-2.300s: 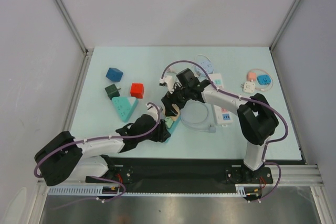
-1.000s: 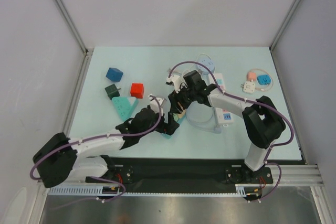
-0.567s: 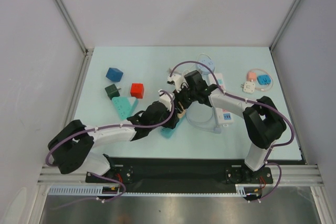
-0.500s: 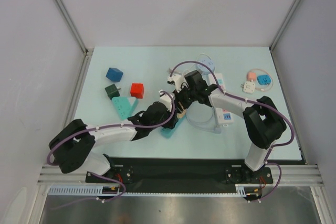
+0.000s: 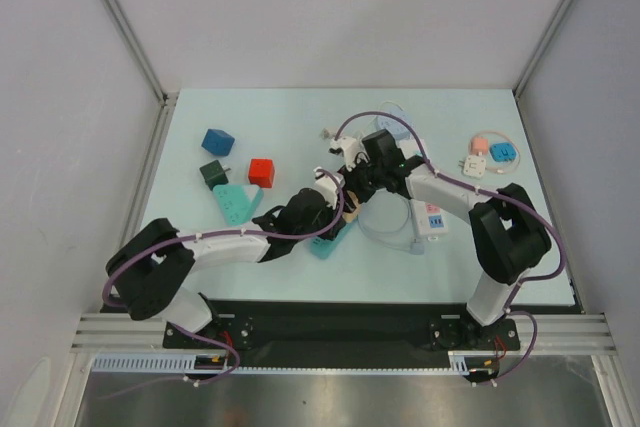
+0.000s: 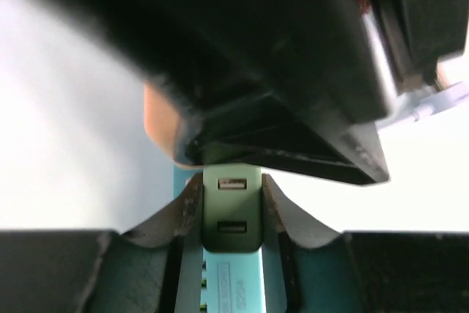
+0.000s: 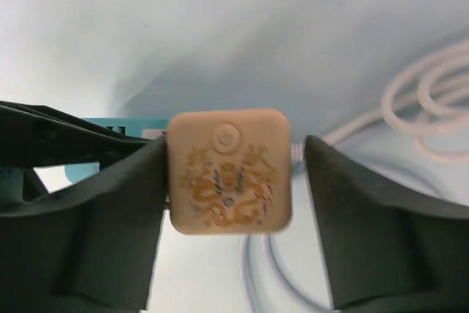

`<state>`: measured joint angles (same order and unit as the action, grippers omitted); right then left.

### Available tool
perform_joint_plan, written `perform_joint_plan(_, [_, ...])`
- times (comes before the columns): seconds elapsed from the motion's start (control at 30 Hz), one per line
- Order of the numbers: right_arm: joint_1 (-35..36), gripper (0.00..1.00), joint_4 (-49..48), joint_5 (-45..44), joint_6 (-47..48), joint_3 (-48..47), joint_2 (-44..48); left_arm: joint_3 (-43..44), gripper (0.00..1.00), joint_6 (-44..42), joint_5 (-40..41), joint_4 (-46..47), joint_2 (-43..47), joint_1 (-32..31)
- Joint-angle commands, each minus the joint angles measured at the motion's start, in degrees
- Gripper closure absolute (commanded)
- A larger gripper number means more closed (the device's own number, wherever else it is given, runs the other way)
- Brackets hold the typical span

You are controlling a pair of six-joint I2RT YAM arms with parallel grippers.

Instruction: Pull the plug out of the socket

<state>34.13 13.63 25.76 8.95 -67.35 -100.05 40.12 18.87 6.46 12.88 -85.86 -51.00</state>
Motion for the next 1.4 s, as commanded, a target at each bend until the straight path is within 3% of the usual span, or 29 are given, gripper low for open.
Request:
perform_joint_plan(0.0, [-3.4, 0.2, 0.9, 1.1, 0.5, -1.3, 7.0, -1.4, 1.0, -0.6, -1.9, -0.3, 0.3, -0.1])
perform_joint_plan(0.03, [-5.2, 0.11, 1.1, 2.4, 1.0, -1.2, 8.8, -1.8, 1.0, 0.5, -2.0, -0.2, 1.4, 0.2])
perform_joint_plan(0.17, [-10.2, 0.0, 2.0, 10.0, 4.0, -0.2, 12.8, -4.6, 1.0, 3.4, -2.1, 0.7, 4.9, 1.4])
perform_joint_plan(0.4, [-15.7, 0.0, -3.9, 23.6, 2.8, 5.2, 16.3, -6.0, 1.0, 7.0, -6.5, 2.9, 10.4, 4.9])
perform_joint_plan(0.5, [-16.9, 0.0, -11.5, 27.8, -2.3, 9.9, 16.5, -6.5, 1.0, 10.6, -8.8, 4.9, 13.6, 7.2])
perform_joint_plan(0.67, [-17.4, 0.0, -17.0, 27.9, -11.6, 11.2, 14.2, -5.6, 1.0, 17.1, -10.1, 7.2, 17.8, 11.4])
perform_joint_plan(0.93, [-17.8, 0.0, -17.1, 28.2, -11.1, 11.7, 14.3, -1.9, 1.0, 13.1, -6.8, -0.8, 21.5, 12.9])
perform_joint_plan(1.23, [-18.8, 0.01, -15.1, 25.7, -9.9, 10.7, 14.2, 0.6, 1.0, 11.6, -5.0, -8.8, 19.3, 30.9])
perform_joint_plan(1.37, [-19.1, 0.0, -14.9, 25.3, -9.4, 10.7, 14.5, 6.6, 1.0, 11.4, -4.4, -12.0, 13.9, 39.2])
